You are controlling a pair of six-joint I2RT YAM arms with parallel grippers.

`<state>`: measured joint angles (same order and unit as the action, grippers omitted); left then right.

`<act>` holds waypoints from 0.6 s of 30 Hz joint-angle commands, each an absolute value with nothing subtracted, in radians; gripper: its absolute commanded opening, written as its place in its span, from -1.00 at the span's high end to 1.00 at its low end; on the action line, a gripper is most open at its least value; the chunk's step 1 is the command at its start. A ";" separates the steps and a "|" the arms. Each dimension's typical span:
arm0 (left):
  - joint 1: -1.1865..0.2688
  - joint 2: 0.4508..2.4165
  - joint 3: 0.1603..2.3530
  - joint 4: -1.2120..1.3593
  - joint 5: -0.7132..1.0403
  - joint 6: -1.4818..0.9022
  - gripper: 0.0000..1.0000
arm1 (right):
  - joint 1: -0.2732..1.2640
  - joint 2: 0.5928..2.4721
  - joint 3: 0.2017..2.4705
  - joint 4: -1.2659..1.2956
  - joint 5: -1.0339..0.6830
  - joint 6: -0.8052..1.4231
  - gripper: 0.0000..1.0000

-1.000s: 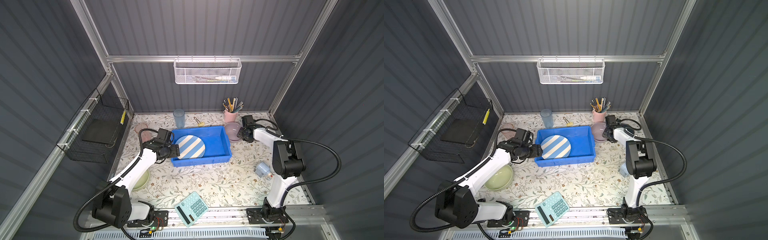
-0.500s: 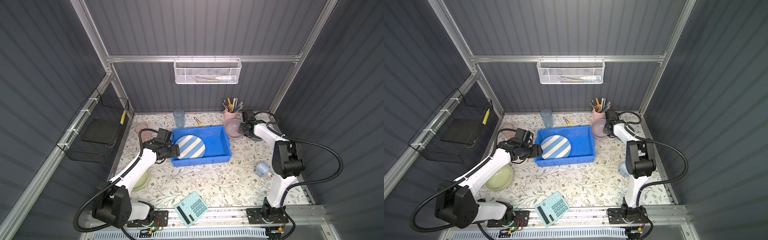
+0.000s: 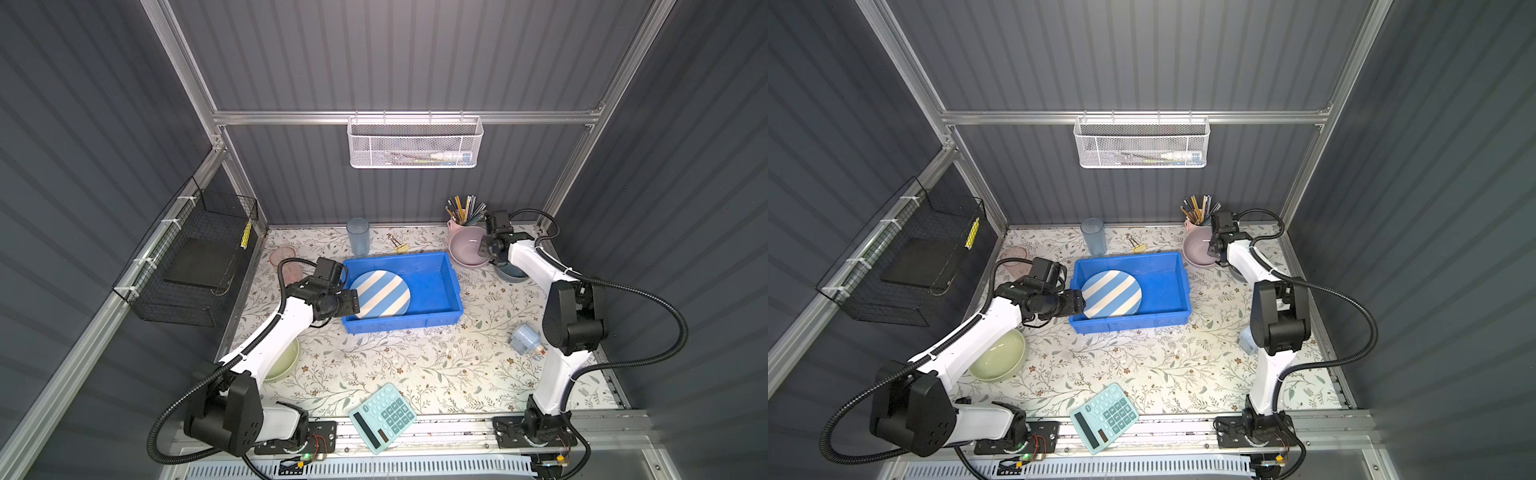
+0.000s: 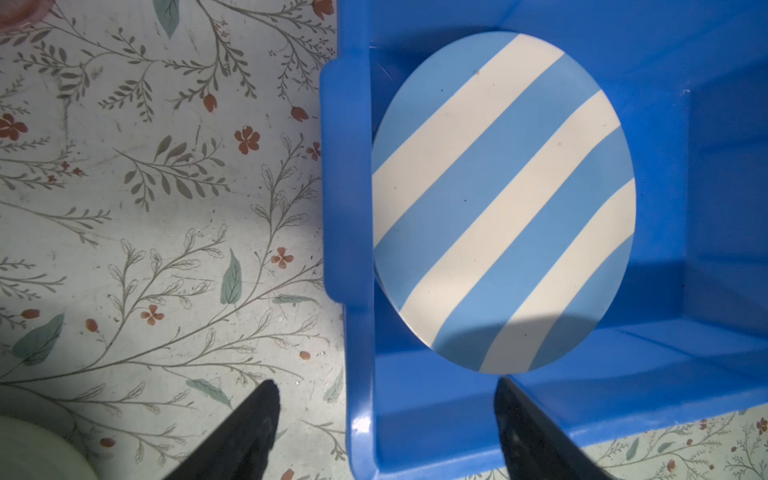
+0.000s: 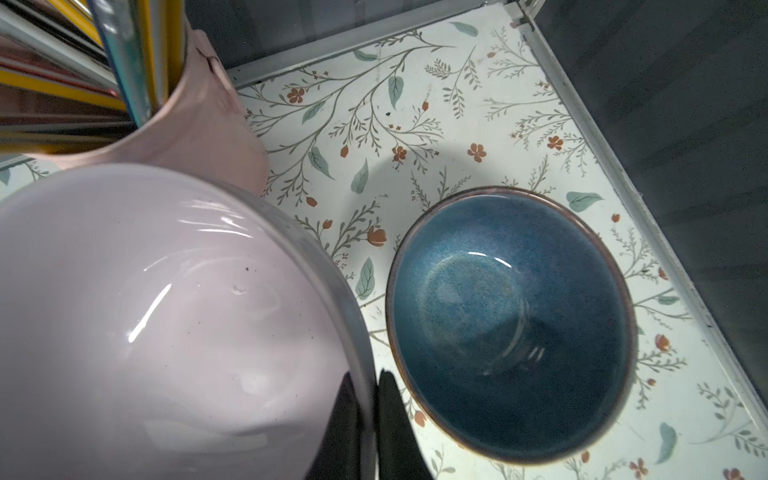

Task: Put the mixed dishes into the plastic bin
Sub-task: 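Grasp the rim of the lilac bowl with the right gripper, then lift the lilac bowl off the table with the right gripper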

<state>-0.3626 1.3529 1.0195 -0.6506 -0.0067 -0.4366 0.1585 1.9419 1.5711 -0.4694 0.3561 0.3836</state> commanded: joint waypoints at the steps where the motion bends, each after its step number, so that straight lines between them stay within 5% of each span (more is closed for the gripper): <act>1: -0.354 1.366 1.006 -0.675 -0.006 -0.433 -0.64 | 0.160 1.861 1.623 -0.441 0.320 0.368 1.00; 18: -0.343 1.430 1.002 -0.670 -0.017 -0.456 -0.30 | 0.203 1.709 1.804 -0.716 -0.070 0.304 1.00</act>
